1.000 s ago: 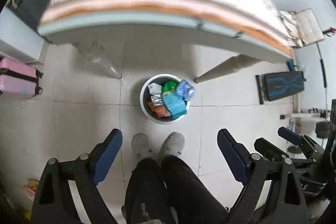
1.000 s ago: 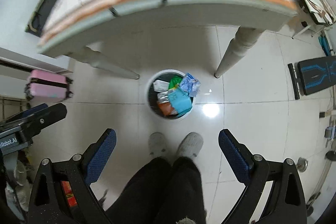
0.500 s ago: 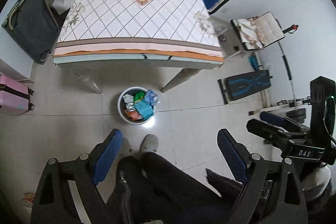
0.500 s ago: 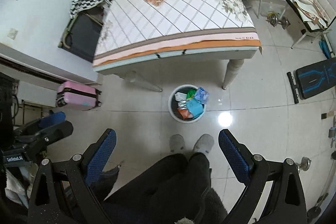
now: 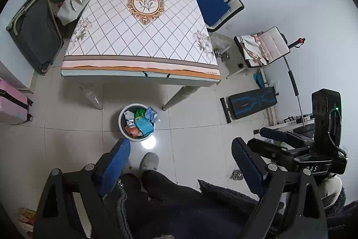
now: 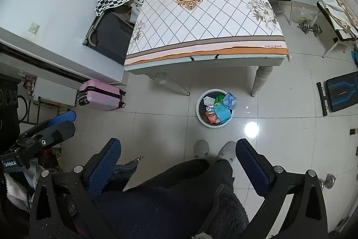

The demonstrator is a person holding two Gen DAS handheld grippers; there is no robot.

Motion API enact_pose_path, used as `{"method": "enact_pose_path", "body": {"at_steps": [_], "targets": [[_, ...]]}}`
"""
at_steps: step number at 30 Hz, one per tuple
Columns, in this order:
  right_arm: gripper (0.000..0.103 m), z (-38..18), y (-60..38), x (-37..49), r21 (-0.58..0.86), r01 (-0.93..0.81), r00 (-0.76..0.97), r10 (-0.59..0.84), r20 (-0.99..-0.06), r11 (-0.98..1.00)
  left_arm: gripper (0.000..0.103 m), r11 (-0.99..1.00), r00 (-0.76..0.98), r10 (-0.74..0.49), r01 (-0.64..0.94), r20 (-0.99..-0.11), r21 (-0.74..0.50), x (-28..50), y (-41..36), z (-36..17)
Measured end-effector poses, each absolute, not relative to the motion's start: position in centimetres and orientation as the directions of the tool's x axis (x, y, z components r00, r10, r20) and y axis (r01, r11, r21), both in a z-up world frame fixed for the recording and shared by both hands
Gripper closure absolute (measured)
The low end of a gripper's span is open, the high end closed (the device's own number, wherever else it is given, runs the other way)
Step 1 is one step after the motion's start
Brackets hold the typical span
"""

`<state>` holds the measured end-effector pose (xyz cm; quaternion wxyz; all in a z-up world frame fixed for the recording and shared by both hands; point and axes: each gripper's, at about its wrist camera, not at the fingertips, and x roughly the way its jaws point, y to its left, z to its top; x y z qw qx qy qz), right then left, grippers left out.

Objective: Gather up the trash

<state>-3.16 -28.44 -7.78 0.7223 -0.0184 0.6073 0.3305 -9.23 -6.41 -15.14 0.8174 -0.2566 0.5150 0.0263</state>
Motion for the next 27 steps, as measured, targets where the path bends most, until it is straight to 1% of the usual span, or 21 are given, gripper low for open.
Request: {"method": "enact_pose_path", "body": {"at_steps": [6, 7, 8, 21, 27], "targets": [[0.0, -7.3, -28.29, -3.29, 0.368, -0.501, 0.054, 0.453, -0.89, 0.783, 0.01, 0.868, 0.476, -0.212, -0.309, -0.853, -0.388, -9.53, -6.21, -15.13], [0.0, -7.24, -28.33, -3.22, 0.368, -0.501, 0.054, 0.453, -0.89, 0.783, 0.001, 0.868, 0.476, -0.211, -0.311, -0.854, -0.388, -9.56, -6.12, -15.16], [0.0, -7.12, -28.33, -3.28, 0.369, -0.501, 0.056, 0.454, -0.889, 0.783, 0.0, 0.867, 0.477, -0.211, -0.312, -0.853, -0.388, -9.7, -6.03, -15.11], [0.0, -6.99, -28.27, -3.37, 0.373, -0.493, 0.056, 0.457, -0.888, 0.786, 0.0, 0.869, 0.477, -0.214, -0.305, -0.852, -0.389, -9.48, -6.26, -14.91], [0.0, -7.33, -27.89, -3.42, 0.371, -0.487, 0.052, 0.451, -0.891, 0.791, 0.0, 0.879, 0.471, -0.199, -0.301, -0.859, -0.369, -9.44, -6.6, -14.75]]}}
